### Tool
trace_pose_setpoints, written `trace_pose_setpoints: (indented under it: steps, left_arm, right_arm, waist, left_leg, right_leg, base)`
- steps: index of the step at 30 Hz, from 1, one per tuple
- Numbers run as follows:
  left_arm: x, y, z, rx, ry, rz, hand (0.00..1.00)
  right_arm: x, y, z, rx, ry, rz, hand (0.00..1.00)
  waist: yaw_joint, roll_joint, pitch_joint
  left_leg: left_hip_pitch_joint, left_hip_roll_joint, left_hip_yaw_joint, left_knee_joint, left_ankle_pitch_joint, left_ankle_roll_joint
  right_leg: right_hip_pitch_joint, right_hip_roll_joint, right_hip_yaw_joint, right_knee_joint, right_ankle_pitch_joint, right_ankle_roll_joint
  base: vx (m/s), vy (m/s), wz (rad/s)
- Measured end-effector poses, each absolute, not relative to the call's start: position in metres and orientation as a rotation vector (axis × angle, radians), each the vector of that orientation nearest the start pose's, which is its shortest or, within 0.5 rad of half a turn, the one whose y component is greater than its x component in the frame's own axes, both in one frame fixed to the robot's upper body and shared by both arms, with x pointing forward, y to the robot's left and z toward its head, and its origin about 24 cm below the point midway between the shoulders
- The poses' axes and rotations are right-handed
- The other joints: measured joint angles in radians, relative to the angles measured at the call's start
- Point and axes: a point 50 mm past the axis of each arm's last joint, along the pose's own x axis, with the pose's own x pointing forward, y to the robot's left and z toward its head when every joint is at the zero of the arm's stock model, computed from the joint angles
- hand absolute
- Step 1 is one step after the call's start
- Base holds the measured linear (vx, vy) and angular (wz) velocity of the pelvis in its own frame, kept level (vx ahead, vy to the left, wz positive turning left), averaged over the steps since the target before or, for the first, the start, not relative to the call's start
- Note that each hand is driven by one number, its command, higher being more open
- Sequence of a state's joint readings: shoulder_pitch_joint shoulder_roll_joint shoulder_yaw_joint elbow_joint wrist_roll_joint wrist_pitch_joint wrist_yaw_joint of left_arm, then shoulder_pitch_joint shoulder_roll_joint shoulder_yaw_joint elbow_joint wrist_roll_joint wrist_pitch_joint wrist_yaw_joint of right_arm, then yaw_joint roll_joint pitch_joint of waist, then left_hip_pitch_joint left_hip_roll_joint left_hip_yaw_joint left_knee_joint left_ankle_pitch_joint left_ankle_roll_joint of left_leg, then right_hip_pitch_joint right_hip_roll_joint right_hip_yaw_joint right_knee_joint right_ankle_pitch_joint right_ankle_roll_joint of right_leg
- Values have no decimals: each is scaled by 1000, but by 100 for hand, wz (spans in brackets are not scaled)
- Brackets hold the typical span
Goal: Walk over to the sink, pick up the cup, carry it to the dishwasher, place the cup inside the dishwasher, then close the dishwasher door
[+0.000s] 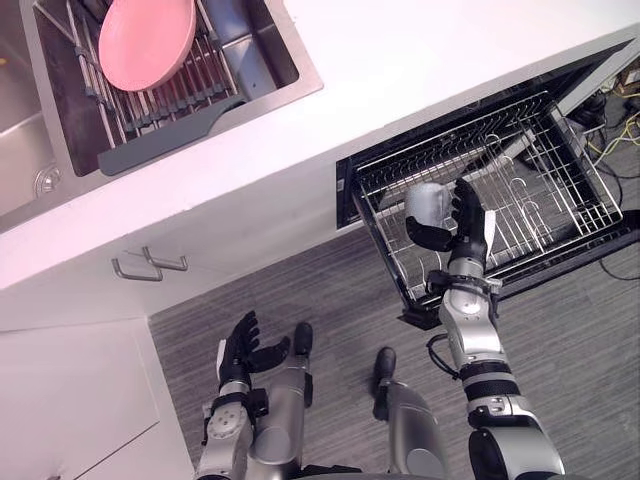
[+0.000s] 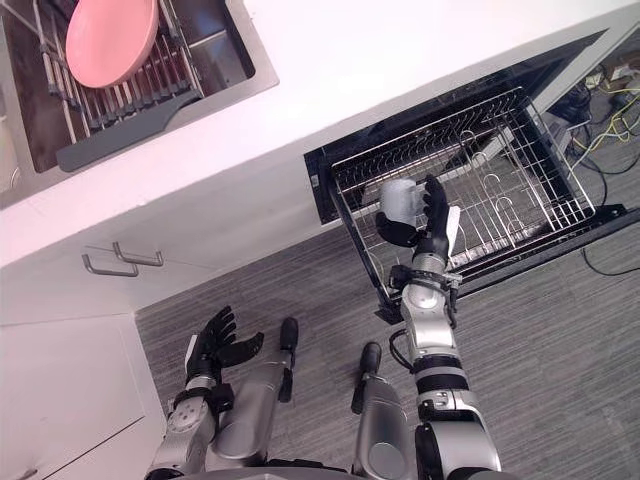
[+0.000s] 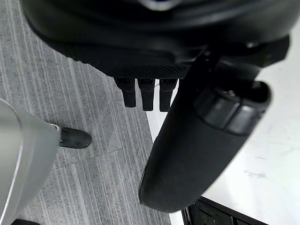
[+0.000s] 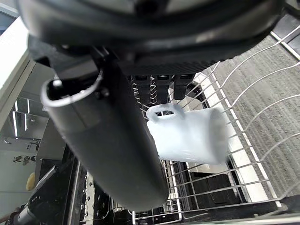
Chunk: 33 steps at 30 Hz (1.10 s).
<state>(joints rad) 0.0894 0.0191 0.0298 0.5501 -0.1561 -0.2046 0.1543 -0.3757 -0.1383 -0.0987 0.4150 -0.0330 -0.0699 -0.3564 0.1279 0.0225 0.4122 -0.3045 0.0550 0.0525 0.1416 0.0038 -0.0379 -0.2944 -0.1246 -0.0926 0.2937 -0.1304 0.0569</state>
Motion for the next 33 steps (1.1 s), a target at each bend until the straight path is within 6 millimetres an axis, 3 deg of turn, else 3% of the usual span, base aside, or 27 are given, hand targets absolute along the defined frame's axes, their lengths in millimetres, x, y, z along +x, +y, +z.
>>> trace_pose_setpoints:
  steps: [5, 11, 14, 18, 25, 33]
  left_arm:
    - [192, 175, -80, -97, 440, 262, 90]
    - [191, 173, -82, -83, 454, 244, 90]
    - [186, 173, -90, -68, 502, 235, 90]
    - [166, 174, -106, -58, 601, 228, 90]
    - [151, 173, -119, -37, 687, 211, 90]
    - [137, 176, -131, -27, 765, 219, 90]
  right_arm:
    - [306, -199, 51, -130, -28, -401, 90]
    - [281, -196, 54, -115, -77, -402, 90]
    - [261, -197, 48, -104, -69, -416, 90]
    - [230, -195, 32, -83, -21, -418, 90]
    - [205, -185, 36, -34, -55, -379, 90]
    - [192, -169, 37, -7, -64, -287, 90]
  waist:
    - [-1, -1, 0]
    - [-5, -13, -13]
    - [-9, -31, -44]
    - [-45, -61, -128]
    - [-65, -64, -204]
    - [-81, -64, -276]
  left_leg:
    - [21, 1, 9, -9, 0, 0]
    - [72, 4, 15, -33, -20, -10]
    - [103, 4, 18, -33, -31, -3]
    - [160, -8, 17, -38, -45, 0]
    - [225, -4, 27, -65, -48, -2]
    - [267, -11, -5, -71, -45, -1]
  right_leg:
    - [16, 1, 7, -7, 0, 0]
    - [74, 6, 6, -35, 0, 1]
    - [112, 5, 6, -53, -7, 5]
    - [184, -5, -13, -85, -27, 12]
    - [262, 1, -28, -126, -27, 11]
    - [318, 1, -50, -139, -29, 12]
  base:
    - [3, -1, -4]
    - [6, -2, -2]
    - [96, -4, -2]
    - [152, -5, 11]
    - [39, -6, 6]
    - [-34, -7, 8]
